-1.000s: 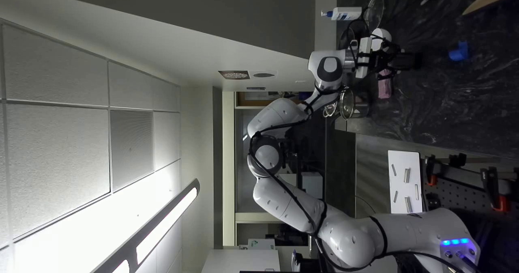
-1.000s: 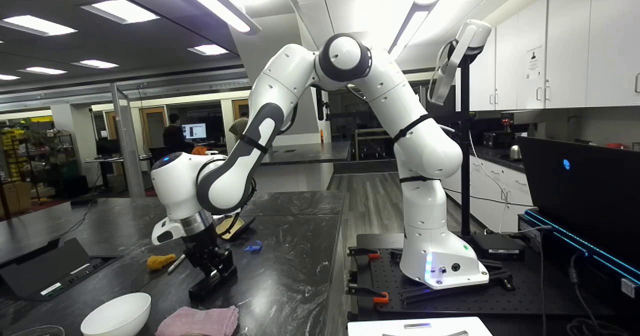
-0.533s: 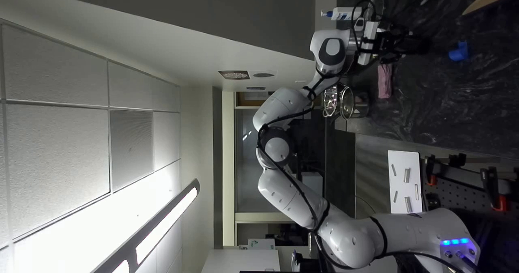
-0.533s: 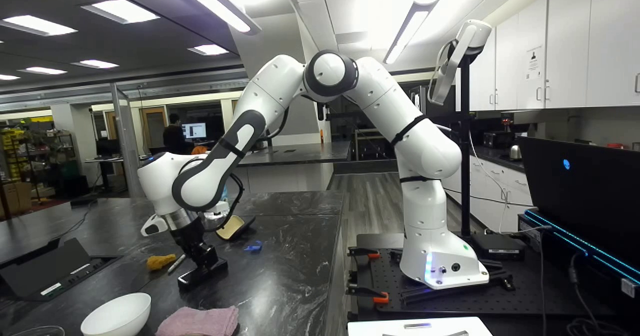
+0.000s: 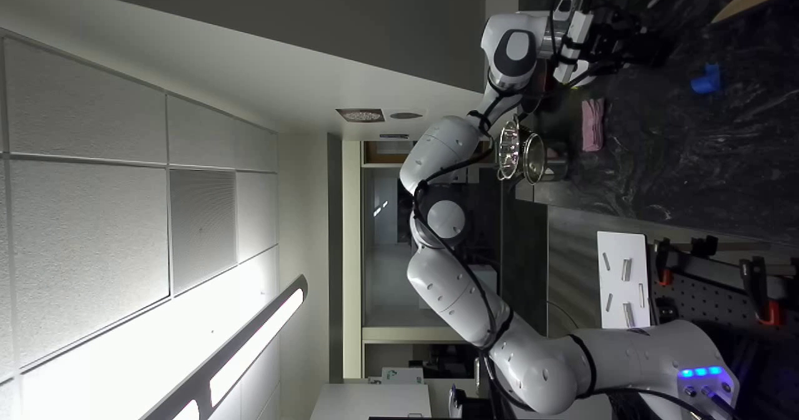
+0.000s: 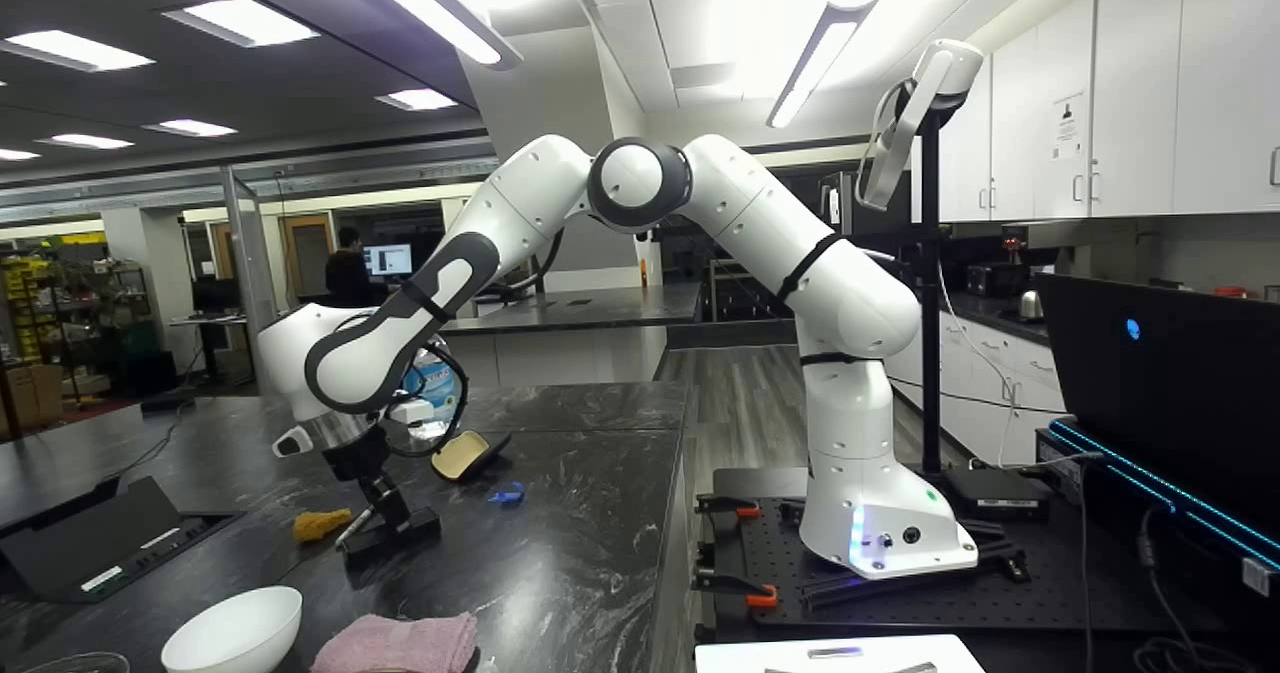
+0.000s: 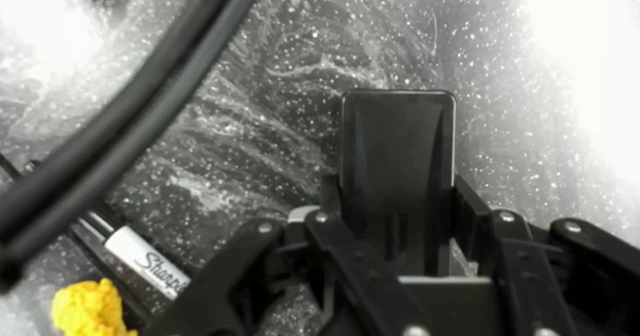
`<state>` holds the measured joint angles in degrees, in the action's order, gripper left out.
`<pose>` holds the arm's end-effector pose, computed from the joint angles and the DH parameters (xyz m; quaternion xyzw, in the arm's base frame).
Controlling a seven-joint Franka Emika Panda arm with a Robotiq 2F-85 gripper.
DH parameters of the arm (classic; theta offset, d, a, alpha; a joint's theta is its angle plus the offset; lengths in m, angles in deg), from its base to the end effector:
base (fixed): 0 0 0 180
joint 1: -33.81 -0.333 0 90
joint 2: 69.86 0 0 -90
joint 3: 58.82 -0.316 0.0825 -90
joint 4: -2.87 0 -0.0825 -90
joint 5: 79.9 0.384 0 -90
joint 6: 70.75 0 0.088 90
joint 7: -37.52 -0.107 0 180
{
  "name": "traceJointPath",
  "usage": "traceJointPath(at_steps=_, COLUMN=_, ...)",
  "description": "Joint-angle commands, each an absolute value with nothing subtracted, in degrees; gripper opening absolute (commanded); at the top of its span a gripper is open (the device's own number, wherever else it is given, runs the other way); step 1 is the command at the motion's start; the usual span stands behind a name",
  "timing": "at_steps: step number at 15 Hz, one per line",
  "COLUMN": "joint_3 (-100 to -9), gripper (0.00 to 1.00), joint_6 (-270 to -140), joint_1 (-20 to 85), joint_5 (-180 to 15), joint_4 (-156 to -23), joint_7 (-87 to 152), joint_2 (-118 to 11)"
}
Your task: Use the black object to clean the surface
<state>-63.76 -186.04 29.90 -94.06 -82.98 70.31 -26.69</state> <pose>0.6831 0.0830 0.2066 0.9038 0.4051 -0.1294 0.0482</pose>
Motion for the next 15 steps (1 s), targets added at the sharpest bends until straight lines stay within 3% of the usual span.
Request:
traceJointPath(at_steps=1, joint_3=-63.30, gripper=0.29, joint_6=-182.39, joint_1=30.49, joint_5=-91.85, joint_4=-76.30, joint_7=64.43, joint_2=-21.50)
traceJointPath(at_steps=9, joint_3=-63.48, gripper=0.29, joint_6=-176.82, joint_1=33.73, joint_5=-80.94, joint_4=-68.05, joint_7=53.14, joint_2=-17.30)
traceJointPath(at_steps=15, joint_3=-61.50, gripper=0.29, joint_6=-177.08, joint_1=32.21, joint_5=-83.82, joint_4=-67.28, joint_7=50.10, joint_2=-18.07)
